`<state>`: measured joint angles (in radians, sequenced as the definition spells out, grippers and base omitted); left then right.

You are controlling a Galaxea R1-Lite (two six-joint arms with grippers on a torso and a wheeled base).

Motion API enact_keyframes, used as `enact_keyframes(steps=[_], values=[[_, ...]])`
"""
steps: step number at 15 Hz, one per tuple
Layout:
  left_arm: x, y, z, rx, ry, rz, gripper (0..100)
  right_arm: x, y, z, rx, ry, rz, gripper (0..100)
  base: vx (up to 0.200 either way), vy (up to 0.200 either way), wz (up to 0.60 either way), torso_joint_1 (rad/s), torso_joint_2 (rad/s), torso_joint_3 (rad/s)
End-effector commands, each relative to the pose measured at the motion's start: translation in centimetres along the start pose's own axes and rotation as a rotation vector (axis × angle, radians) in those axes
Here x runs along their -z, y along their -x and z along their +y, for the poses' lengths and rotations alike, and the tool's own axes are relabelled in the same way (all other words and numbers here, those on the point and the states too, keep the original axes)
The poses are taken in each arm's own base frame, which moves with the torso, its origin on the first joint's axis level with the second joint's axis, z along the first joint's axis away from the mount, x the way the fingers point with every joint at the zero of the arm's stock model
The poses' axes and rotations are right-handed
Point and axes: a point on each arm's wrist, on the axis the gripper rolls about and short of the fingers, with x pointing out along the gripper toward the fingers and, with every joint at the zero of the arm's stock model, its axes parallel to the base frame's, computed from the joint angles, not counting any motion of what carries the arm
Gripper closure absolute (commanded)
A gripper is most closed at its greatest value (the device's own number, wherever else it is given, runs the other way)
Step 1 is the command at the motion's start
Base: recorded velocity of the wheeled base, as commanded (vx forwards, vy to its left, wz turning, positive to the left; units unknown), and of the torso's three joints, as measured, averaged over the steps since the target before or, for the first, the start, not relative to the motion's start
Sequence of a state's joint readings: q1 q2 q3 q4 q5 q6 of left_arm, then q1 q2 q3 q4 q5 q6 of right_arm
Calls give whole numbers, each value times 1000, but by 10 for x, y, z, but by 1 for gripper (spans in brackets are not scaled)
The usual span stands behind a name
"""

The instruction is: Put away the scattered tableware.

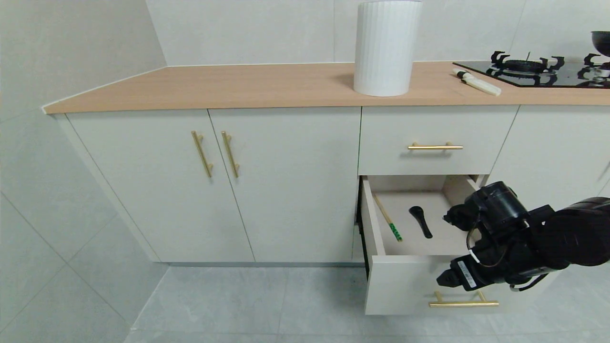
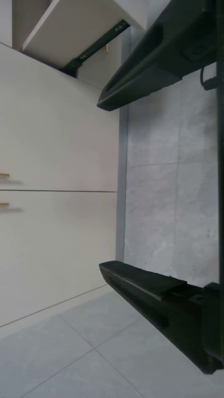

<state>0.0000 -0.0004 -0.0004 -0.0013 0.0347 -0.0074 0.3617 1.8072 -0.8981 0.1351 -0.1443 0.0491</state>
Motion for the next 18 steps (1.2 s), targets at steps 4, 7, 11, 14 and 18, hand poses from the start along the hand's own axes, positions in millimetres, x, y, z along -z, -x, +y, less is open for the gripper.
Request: enact_keyframes(steps=[4,7,11,14,18], values=[[0,0,0,-1,0,1,0,-10,-21,-6,28,-88,-69,0,0,0,0,0,0,0],[0,0,0,-1,0,1,0,-18,-35,-10,66,-152,-123,0,0,0,0,0,0,0],[0,0,0,-1,0,1,0,-28,-52,-15,74,-224,-214,0,0,0,0,0,0,0],[0,0,0,-1,0,1,0,-34,-66,-19,112,-266,-286,0,0,0,0,0,0,0],[0,0,0,-1,0,1,0,-41,-87,-21,122,-313,-406,0,0,0,0,0,0,0]])
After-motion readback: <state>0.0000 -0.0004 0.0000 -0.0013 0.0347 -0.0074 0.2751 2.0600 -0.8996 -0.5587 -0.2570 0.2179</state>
